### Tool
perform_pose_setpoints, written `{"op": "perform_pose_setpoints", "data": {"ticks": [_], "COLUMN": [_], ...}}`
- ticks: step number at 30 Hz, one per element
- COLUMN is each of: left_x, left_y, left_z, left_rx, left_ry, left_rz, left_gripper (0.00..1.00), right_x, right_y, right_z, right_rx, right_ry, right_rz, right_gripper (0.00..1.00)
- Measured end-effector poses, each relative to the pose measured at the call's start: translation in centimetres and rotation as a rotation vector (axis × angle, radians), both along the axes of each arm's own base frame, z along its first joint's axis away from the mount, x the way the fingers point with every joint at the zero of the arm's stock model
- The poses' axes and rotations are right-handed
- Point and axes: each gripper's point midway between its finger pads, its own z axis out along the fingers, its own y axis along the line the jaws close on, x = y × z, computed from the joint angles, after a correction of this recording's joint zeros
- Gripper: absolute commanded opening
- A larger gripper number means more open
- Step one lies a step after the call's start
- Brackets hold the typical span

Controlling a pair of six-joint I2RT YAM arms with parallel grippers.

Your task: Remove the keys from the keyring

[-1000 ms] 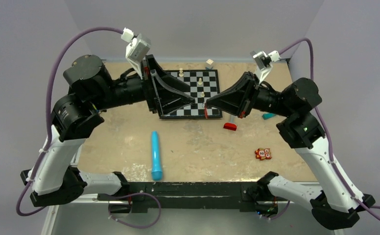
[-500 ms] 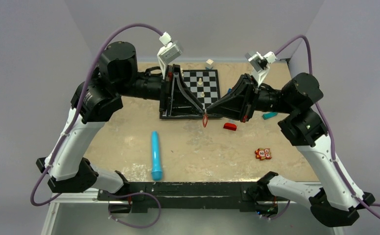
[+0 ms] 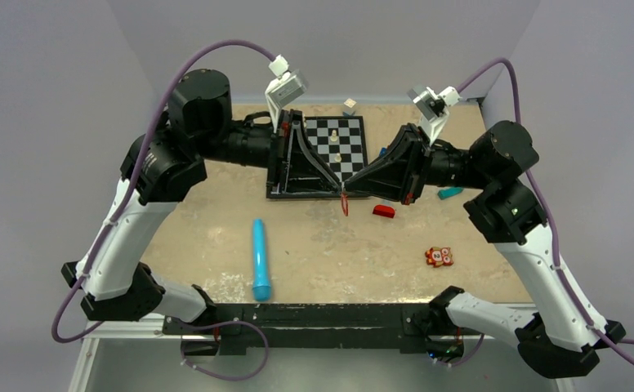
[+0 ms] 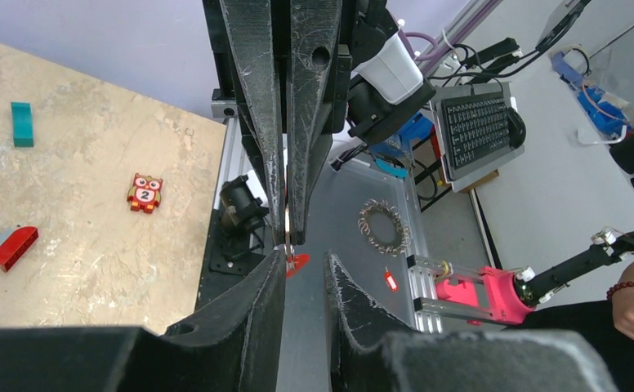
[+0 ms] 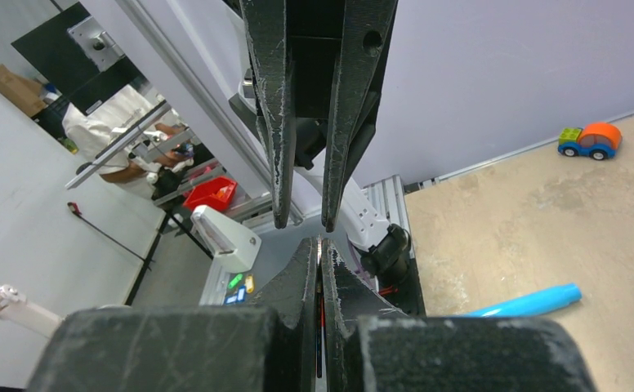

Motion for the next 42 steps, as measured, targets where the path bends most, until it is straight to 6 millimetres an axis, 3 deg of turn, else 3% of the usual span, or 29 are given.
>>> {"op": "perform_pose_setpoints", "data": {"ticks": [11,17,42], "left_x": [0.6,0.7,1.5], "left_y": [-0.6,-0.7,-0.4], "left_z": [-0.8,-1.1,-0.5], "left_rx": [0.024,0.033,0.022], "left_ry": [0.022,0.032,-0.003], "left_rz": [0.001,-0.001,0.068], "left_gripper": [0.21,0.0,0.0], "right_x": [0.0,0.2,1.0], "right_y": [0.0,0.1,0.3], "right_z": [0.3,0.2,0.7], "right_rx": [0.011,0.01,0.032], "right_ry": [-0.007,-0.005,-0.013], "right_rz": [0.001,-0.001,-0.036], "right_gripper": [0.0,0.0,0.0]}}
